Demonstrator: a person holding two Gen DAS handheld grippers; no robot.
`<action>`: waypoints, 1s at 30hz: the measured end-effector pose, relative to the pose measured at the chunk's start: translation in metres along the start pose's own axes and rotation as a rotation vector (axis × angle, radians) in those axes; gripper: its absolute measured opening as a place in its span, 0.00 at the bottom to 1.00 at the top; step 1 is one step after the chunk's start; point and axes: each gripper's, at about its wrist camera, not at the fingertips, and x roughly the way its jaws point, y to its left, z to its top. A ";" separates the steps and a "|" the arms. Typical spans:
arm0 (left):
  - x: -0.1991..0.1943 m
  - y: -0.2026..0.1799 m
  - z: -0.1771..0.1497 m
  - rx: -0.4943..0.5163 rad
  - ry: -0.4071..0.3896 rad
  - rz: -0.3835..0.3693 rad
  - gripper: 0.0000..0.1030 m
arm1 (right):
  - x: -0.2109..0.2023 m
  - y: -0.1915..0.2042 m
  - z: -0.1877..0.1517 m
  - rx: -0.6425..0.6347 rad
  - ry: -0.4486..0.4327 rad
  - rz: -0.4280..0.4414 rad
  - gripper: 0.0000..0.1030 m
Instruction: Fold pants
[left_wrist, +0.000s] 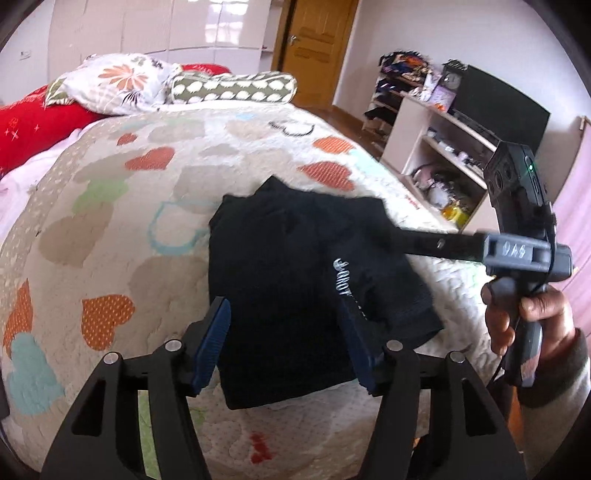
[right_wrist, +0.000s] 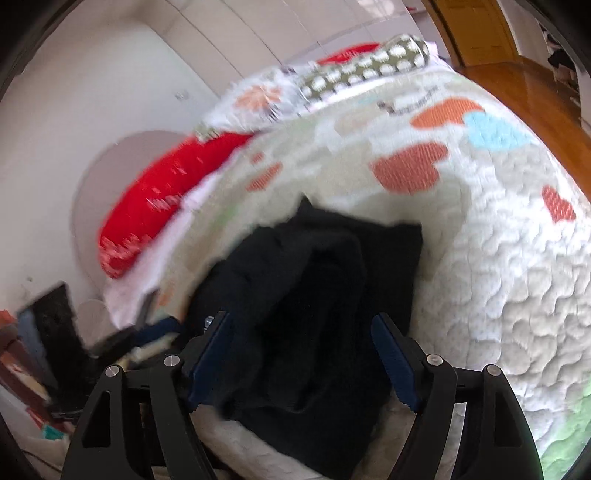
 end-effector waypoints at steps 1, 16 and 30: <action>0.001 0.002 -0.001 -0.008 -0.002 0.003 0.62 | 0.003 0.000 -0.002 0.001 -0.003 0.012 0.77; 0.011 0.015 0.002 -0.094 0.008 -0.017 0.71 | 0.001 0.038 0.002 -0.138 -0.105 0.098 0.21; 0.033 -0.002 -0.003 -0.065 0.069 -0.037 0.72 | -0.013 0.002 -0.009 -0.131 -0.031 -0.134 0.46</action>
